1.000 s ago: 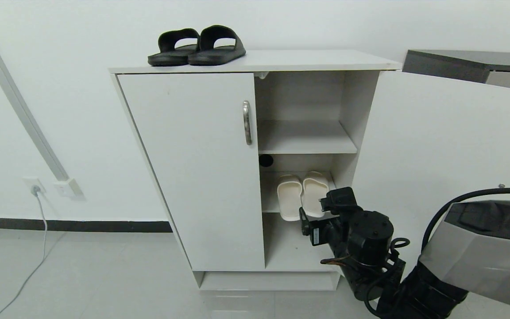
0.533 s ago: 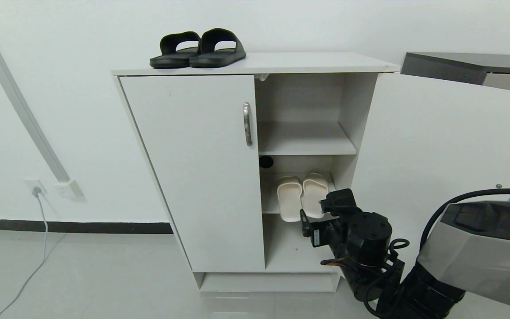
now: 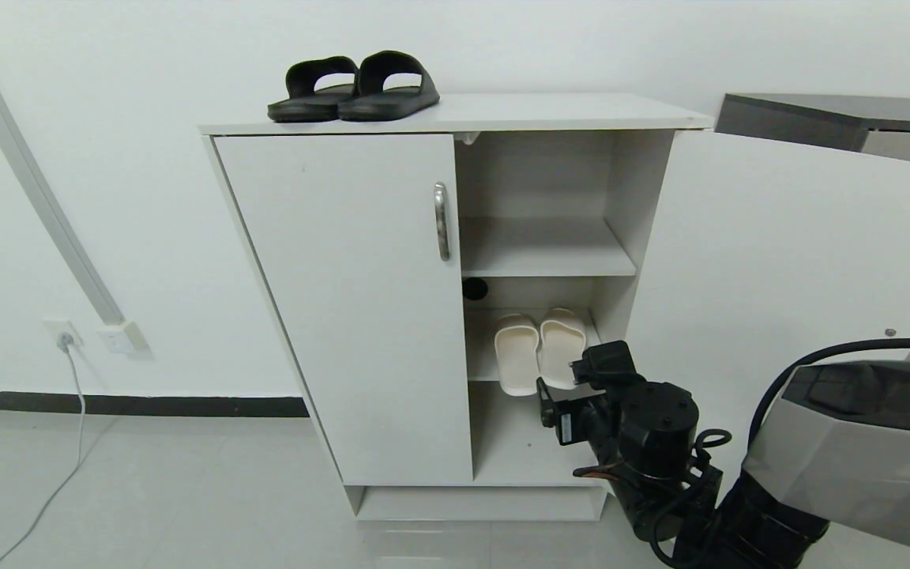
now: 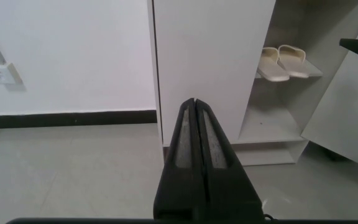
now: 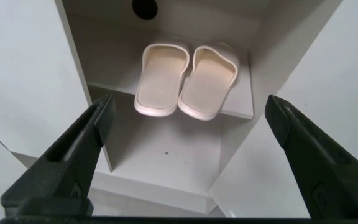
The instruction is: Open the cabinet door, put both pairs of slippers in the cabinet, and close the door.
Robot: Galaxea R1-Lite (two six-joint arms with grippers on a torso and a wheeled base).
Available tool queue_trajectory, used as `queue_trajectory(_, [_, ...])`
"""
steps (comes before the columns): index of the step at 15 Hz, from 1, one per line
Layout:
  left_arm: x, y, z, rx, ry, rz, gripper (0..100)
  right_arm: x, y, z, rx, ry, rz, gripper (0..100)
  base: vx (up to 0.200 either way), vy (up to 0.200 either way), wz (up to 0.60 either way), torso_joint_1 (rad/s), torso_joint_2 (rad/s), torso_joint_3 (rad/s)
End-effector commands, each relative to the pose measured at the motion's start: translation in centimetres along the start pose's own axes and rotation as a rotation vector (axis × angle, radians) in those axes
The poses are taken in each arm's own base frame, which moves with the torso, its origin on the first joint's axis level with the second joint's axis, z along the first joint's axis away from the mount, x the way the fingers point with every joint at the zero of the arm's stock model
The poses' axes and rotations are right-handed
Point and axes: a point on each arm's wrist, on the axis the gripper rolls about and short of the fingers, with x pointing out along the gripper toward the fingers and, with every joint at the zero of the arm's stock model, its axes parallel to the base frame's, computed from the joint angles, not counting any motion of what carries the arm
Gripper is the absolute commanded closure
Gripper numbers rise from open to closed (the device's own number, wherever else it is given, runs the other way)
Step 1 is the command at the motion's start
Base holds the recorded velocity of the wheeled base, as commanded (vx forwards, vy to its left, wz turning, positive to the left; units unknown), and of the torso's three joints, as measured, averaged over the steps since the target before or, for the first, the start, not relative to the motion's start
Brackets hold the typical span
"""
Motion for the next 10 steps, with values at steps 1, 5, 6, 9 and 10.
queue_trajectory(1, [0.01,0.0,0.0,-0.001,0.001,0.0,100,0.02,-0.01,-0.19,-0.004,0.005,-0.001,0,0.0,0.2,0.0,0.007,0.0,0.007])
queue_trajectory(5, [0.01,0.0,0.0,-0.001,0.001,0.0,100,-0.08,-0.08,-0.28,-0.005,0.007,-0.001,0,0.0,0.2,0.0,0.008,0.0,0.002])
queue_trajectory(6, [0.01,0.0,0.0,-0.001,0.001,0.0,100,-0.13,-0.1,-0.27,-0.002,0.003,0.001,0,0.0,0.2,0.0,-0.007,0.0,0.007])
queue_trajectory(9, [0.01,0.0,0.0,-0.001,0.001,0.0,100,-0.13,-0.11,-0.21,0.0,-0.002,0.0,0,0.0,0.2,0.0,0.001,0.0,-0.001])
queue_trajectory(10, [0.01,0.0,0.0,0.001,0.001,0.0,100,-0.13,-0.11,-0.16,0.002,-0.006,0.0,0,0.0,0.2,0.0,-0.002,0.0,0.002])
